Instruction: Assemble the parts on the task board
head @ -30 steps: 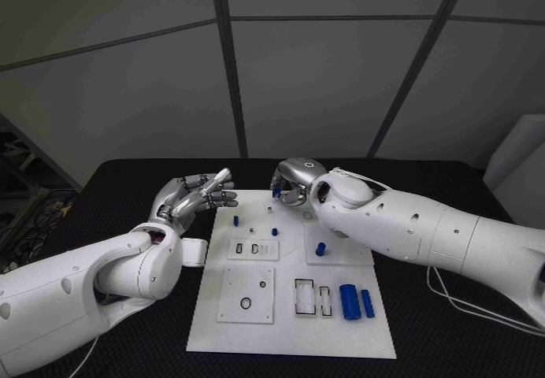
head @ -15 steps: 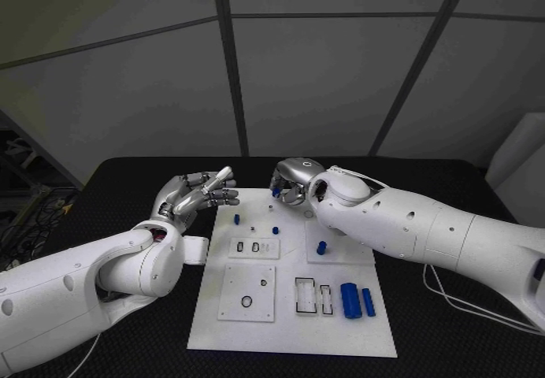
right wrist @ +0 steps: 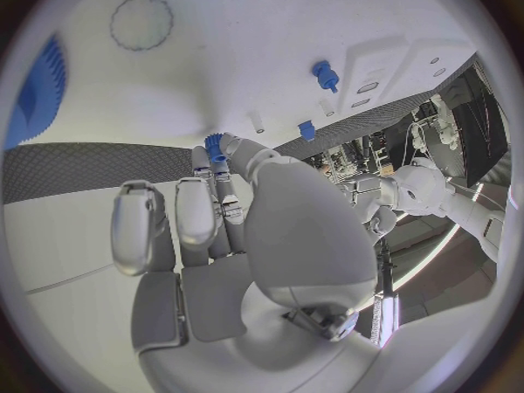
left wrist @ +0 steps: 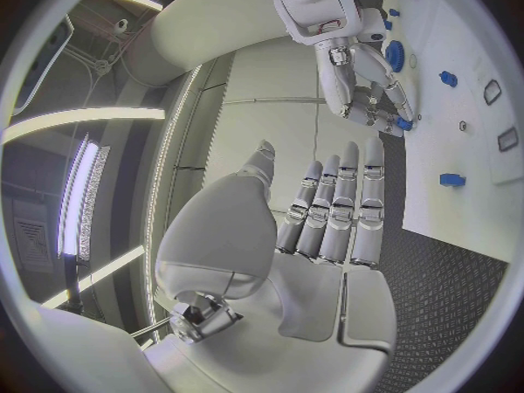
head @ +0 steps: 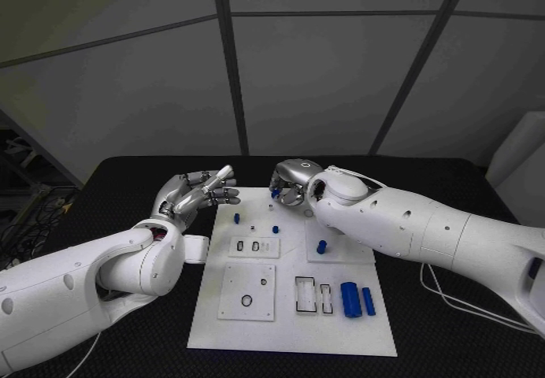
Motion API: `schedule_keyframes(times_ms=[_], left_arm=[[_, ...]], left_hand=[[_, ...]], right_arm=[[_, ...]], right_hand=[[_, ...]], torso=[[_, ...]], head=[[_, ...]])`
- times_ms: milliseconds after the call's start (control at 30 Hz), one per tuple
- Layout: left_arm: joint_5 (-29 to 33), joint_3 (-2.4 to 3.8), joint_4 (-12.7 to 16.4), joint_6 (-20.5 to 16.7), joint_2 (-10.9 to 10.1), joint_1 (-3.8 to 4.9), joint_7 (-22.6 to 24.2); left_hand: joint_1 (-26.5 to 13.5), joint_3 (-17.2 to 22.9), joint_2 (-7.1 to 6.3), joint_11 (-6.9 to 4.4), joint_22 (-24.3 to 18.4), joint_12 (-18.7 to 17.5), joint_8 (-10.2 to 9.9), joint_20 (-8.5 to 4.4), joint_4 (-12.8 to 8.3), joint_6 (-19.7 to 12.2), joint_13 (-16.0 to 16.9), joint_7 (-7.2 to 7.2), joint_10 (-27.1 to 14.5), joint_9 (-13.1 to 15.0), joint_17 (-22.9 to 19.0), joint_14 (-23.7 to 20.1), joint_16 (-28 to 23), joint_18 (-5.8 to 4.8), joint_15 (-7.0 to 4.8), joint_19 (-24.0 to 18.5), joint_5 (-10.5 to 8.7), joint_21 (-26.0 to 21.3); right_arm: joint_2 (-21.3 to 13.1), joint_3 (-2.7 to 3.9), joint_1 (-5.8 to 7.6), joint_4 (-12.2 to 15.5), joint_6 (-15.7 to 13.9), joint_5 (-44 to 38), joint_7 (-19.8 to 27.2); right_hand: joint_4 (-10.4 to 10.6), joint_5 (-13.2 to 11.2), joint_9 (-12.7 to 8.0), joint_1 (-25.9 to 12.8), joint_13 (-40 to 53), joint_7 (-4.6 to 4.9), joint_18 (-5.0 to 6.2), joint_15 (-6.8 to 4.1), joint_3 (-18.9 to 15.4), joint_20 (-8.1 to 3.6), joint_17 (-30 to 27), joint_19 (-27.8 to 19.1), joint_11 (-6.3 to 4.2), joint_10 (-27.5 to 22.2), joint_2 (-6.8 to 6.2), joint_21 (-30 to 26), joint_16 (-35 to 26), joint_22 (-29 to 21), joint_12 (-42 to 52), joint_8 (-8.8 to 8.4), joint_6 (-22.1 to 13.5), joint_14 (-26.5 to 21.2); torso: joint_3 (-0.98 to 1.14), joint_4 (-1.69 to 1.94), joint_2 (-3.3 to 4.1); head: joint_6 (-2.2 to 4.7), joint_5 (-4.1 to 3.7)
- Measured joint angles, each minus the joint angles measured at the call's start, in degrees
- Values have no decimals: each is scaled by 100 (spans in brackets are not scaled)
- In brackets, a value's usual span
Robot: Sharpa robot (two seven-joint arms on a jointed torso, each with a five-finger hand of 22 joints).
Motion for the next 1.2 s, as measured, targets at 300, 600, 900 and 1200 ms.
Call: schedule_keyframes(times_ms=[300,600,900,1200], left_arm=[[0,0,8,1,-11,4,-3],[0,0,7,3,-52,5,-6],[-1,-1,-10,4,-99,4,-9],[-1,-1,-67,13,-75,2,-13]], left_hand=[[0,0,0,0,-1,0,0,0,0,0,0,0,0,0,0,0,0,0,0,0,0,0],[0,0,0,0,7,-34,0,0,0,0,-8,0,0,-6,5,0,-24,0,0,0,0,0],[0,0,0,0,7,-34,0,0,0,0,-7,0,0,-6,5,0,-24,0,0,0,0,0],[0,-4,0,0,6,-34,0,0,-4,0,-7,0,0,-6,4,0,-24,0,0,0,0,0]], right_arm=[[-1,-4,0,-37,15,3,20],[-472,-6,0,483,-236,54,22],[-1591,4,0,1488,-574,428,21],[-2351,23,7,1952,-471,1125,-145]], right_hand=[[14,-162,-72,-174,-54,32,100,188,-39,127,-544,-666,179,-925,-173,-404,-305,-712,-4,1,-609,-43],[8,-209,-43,-151,-32,40,137,217,-219,182,-768,-860,235,-1197,-211,-556,-406,-1006,95,1,-737,-72],[101,-142,5,-154,39,130,136,192,-354,139,-826,-773,126,-704,-207,-571,-459,-910,478,39,-540,-47],[383,326,17,-439,885,-4,-3,-64,-929,-98,77,-43,-186,721,-438,-78,206,-32,1751,67,-595,-1]], torso=[[1,-2,2],[14,-19,1],[37,-77,-29],[78,-161,-71]], head=[[-5,10],[8,42],[37,62],[60,42]])
